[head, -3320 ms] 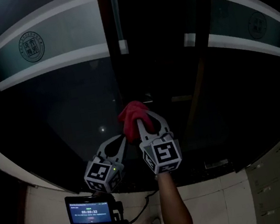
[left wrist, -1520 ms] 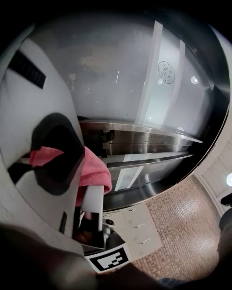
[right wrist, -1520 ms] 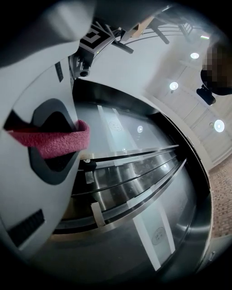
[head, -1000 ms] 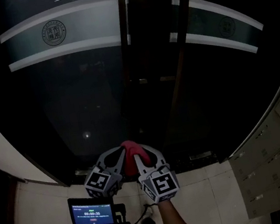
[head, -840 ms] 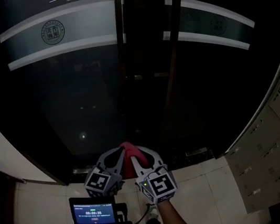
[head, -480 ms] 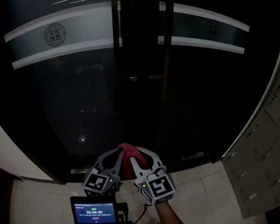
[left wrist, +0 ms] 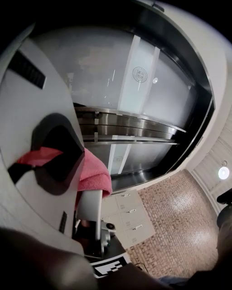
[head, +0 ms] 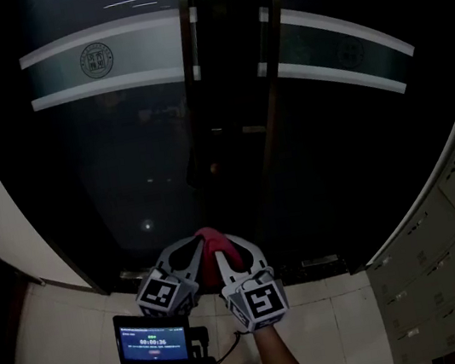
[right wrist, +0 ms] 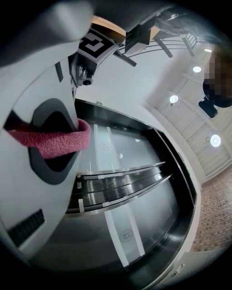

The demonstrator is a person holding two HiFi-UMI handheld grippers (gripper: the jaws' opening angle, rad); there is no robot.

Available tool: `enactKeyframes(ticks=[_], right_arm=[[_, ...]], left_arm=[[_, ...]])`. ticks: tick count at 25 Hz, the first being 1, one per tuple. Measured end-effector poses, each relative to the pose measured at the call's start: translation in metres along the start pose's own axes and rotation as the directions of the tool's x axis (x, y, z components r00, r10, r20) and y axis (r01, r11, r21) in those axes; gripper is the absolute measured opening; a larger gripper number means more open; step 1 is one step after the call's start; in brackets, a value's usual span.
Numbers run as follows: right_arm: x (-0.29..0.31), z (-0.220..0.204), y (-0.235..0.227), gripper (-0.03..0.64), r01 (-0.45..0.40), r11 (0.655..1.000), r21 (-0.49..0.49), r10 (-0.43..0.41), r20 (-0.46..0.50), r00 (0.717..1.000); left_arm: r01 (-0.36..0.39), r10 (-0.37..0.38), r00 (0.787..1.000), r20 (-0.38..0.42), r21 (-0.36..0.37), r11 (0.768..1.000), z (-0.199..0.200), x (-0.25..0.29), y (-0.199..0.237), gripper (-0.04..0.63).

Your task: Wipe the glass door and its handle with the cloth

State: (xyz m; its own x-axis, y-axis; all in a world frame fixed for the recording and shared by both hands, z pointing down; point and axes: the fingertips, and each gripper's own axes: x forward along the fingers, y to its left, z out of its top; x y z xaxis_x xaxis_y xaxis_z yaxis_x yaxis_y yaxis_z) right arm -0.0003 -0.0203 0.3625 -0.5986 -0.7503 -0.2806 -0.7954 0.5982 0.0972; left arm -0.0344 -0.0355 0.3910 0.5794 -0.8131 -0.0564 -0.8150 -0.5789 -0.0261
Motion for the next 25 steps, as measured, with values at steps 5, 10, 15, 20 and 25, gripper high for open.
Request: enactKeyframes(ticks=[5, 10, 15, 20, 25], right_arm=[[-0.003, 0.006, -0.006, 0.028, -0.001, 1.0, -0.015, 0.001, 0.004, 1.0], [-0.006, 0.003, -0.009, 0.028, -0.027, 1.0, 0.009, 0.027, -0.034, 0.999], [-0.007, -0.002, -0.026, 0.026, 0.004, 1.0, -0.013, -0.004, -0.006, 1.0], [-0.009, -0.004, -0.03, 0.026, 0.014, 1.0, -0.018, -0.014, 0.0, 1.0], [-0.008, -0.005, -0.028, 0.026, 0.016, 1.0, 0.002, -0.016, -0.002, 1.0]], left_arm=[[-0.019, 0.019, 1.0, -0.012, 0.001, 1.0, -0.001, 0.005, -0.001, 0.012], [-0.023, 0.023, 1.0, -0.011, -0.005, 1.0, -0.002, 0.013, -0.006, 0.012], [-0.008, 0.008, 1.0, -0.017, 0.004, 1.0, -0.003, 0.022, -0.014, 0.012], [-0.014, 0.014, 1.0, -0.017, 0.006, 1.0, -0.003, 0.022, -0.013, 0.012], [-0.013, 0.013, 1.0, -0.024, 0.014, 1.0, -0.003, 0.017, -0.013, 0.012]])
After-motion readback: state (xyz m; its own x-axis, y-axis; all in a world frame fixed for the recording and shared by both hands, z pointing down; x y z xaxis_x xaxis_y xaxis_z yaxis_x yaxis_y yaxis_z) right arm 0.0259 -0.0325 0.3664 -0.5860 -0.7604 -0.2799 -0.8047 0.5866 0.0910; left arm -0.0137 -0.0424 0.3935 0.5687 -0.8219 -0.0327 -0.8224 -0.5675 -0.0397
